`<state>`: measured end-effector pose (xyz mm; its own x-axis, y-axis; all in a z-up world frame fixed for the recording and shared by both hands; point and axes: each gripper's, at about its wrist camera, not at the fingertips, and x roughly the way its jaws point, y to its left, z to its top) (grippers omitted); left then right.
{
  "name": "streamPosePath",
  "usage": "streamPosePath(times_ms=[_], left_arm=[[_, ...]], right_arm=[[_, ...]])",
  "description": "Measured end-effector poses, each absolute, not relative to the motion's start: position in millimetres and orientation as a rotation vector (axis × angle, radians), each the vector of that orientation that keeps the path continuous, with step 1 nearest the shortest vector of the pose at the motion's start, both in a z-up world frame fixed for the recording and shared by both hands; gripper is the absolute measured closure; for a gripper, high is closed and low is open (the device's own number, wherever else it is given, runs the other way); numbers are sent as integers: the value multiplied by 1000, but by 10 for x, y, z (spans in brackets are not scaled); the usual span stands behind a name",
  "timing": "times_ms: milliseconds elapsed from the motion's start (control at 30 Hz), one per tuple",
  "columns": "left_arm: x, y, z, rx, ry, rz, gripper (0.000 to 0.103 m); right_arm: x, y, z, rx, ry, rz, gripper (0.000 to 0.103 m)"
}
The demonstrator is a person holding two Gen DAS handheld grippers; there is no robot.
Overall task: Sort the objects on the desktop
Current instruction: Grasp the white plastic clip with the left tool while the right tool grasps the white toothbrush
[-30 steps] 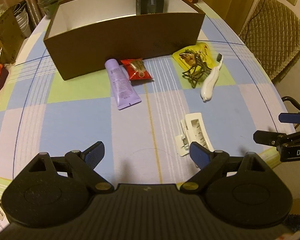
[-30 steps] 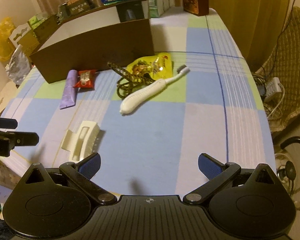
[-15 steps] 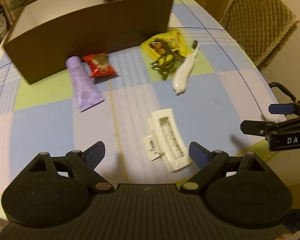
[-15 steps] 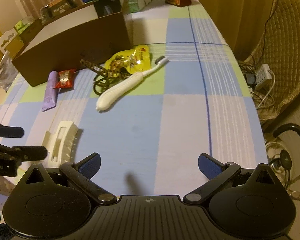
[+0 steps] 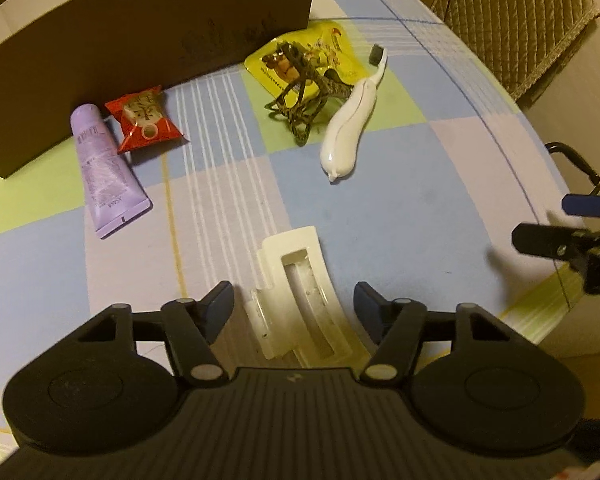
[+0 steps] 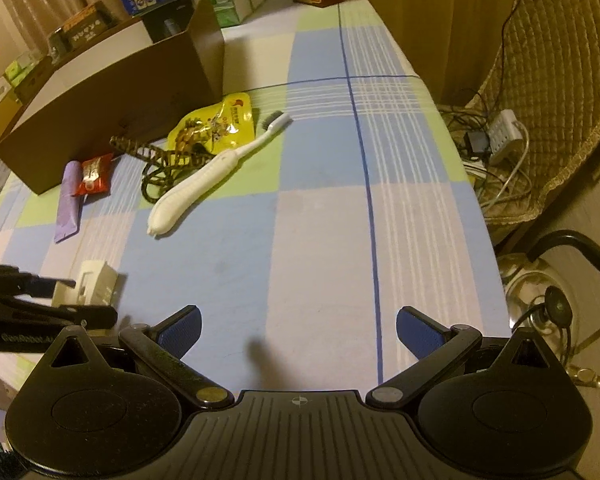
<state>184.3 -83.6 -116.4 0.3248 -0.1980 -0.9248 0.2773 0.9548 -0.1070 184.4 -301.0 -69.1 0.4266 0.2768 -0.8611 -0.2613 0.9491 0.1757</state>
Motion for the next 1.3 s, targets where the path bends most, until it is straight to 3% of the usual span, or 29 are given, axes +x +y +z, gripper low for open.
streamPosePath(times_ms=[33,233,533,600,667,833,1067,1167,1300], left_arm=[[1849,-842,-1179,86,1201,-314,54],[1831,-769,-1136,145,1148,-319,67],[1841,-136,-1115,106,1162,-165,67],[1846,36,-1110,89,1166,-122,67],[1856,197,-1103,72,1166,-82,67],[1931,564,-1073,38,1162,1,67],[2033,789,-1054,22,1154,30,67],[2068,820,-1065,20,1155,23,67],[2117,857,-1095,20,1160,8,67]], right_arm=[[1866,-3001,-691,19,1075,338,2],[2037,-2845,-693,30,1047,368,2],[2363,-2458,-770,41,1008,408,3],[2442,-2360,-796,38,1000,410,10],[2524,-2281,-826,35,996,396,29],[2697,-2158,-906,88,996,356,43],[2791,-1986,-1015,57,992,313,49],[2775,-1922,-1026,-73,976,289,72],[2765,-2029,-1030,-87,977,285,84]])
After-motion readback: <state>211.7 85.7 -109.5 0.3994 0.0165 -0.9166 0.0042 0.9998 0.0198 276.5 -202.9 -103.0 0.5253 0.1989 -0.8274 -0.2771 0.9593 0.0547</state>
